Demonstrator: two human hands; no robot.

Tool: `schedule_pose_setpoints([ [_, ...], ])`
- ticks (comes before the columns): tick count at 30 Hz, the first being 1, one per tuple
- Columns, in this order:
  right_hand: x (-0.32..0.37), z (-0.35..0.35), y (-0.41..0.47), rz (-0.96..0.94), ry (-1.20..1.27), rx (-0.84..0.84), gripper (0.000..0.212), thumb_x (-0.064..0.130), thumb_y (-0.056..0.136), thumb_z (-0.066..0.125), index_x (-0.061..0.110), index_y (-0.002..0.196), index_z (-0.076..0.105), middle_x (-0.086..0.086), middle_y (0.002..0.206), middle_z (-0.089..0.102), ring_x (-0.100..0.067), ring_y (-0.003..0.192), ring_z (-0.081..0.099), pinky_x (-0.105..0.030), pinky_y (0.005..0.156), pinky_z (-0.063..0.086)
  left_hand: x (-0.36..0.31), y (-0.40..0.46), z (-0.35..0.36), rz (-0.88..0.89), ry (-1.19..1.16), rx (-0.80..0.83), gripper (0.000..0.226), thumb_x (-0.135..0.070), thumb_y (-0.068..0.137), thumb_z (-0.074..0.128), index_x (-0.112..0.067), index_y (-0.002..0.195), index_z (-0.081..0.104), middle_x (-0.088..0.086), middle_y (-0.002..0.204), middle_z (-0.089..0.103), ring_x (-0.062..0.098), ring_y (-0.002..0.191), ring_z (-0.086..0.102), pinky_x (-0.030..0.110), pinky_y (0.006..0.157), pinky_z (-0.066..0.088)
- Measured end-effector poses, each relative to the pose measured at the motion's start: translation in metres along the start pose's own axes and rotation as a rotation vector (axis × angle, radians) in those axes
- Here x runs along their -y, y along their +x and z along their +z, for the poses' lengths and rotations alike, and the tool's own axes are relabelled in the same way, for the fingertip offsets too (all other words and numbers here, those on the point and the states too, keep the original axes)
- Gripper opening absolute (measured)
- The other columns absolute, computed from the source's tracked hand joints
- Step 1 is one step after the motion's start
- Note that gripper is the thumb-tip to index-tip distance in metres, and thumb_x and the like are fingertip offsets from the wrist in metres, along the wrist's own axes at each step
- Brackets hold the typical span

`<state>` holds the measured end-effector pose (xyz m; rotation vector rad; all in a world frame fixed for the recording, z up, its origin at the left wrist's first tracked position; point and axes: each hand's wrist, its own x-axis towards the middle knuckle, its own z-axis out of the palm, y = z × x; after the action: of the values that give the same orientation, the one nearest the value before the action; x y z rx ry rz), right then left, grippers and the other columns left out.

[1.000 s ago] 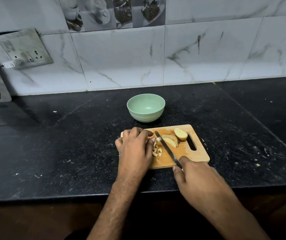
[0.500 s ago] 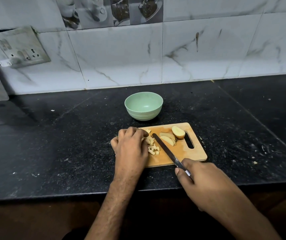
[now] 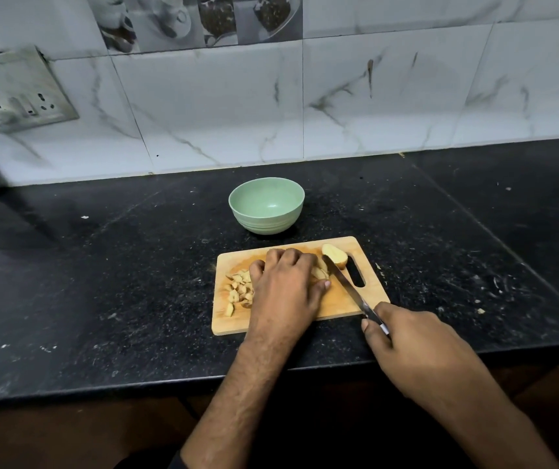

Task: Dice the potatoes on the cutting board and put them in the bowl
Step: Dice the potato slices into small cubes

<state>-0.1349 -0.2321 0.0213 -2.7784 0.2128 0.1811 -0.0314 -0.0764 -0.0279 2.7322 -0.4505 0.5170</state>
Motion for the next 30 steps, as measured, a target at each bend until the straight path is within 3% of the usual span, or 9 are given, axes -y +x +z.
schedule_pose_setpoints([
  [5,-0.005,0.002,-0.003,0.002,0.018,0.007,0.029,0.052,0.102,0.035,0.034,0.115,0.055,0.01,0.086,0.06,-0.01,0.08,0.057,-0.034,0.075,0.05,-0.007,0.006,0.006,-0.069,-0.036,-0.011,0.047,-0.066,0.09,0.052,-0.029,0.12,0.05,-0.01,0.123,0.061,0.015,0.117,0.044,0.042,0.102,0.026],
  [9,-0.009,0.004,-0.004,-0.005,0.017,0.001,0.028,0.052,0.102,0.036,0.033,0.107,0.055,0.01,0.082,0.06,-0.007,0.077,0.058,-0.033,0.074,0.05,-0.009,0.005,0.005,-0.104,-0.093,-0.02,0.044,-0.059,0.089,0.06,-0.03,0.118,0.046,-0.011,0.119,0.062,0.013,0.115,0.044,0.042,0.104,0.025],
  [14,-0.009,0.005,-0.005,-0.022,0.029,-0.015,0.028,0.053,0.102,0.036,0.032,0.101,0.054,0.008,0.078,0.059,-0.005,0.073,0.057,-0.032,0.07,0.049,-0.003,0.003,0.002,-0.082,-0.083,0.017,0.033,-0.051,0.091,0.062,-0.031,0.116,0.054,-0.014,0.116,0.064,0.012,0.12,0.041,0.04,0.103,0.021],
  [20,-0.007,0.008,-0.006,-0.04,0.023,0.012,0.026,0.053,0.102,0.036,0.033,0.1,0.052,0.007,0.079,0.058,-0.008,0.077,0.058,-0.033,0.072,0.049,0.003,0.004,-0.002,-0.106,-0.11,0.065,0.036,-0.049,0.09,0.065,-0.034,0.123,0.06,-0.015,0.114,0.064,0.011,0.121,0.039,0.039,0.099,0.02],
  [26,-0.007,0.01,-0.004,-0.023,0.013,-0.022,0.024,0.05,0.103,0.035,0.032,0.1,0.052,0.007,0.078,0.058,-0.007,0.073,0.053,-0.032,0.068,0.043,0.001,0.0,-0.012,-0.115,-0.115,0.097,0.036,-0.034,0.094,0.062,-0.034,0.13,0.059,-0.008,0.125,0.057,0.011,0.131,0.032,0.04,0.106,0.015],
  [30,-0.006,0.009,-0.003,-0.029,-0.002,-0.046,0.026,0.049,0.103,0.034,0.033,0.106,0.053,0.01,0.079,0.056,-0.009,0.073,0.05,-0.032,0.068,0.039,0.005,-0.002,-0.015,-0.118,-0.105,0.092,0.037,-0.048,0.09,0.066,-0.034,0.124,0.063,-0.014,0.12,0.06,0.011,0.127,0.033,0.041,0.104,0.017],
])
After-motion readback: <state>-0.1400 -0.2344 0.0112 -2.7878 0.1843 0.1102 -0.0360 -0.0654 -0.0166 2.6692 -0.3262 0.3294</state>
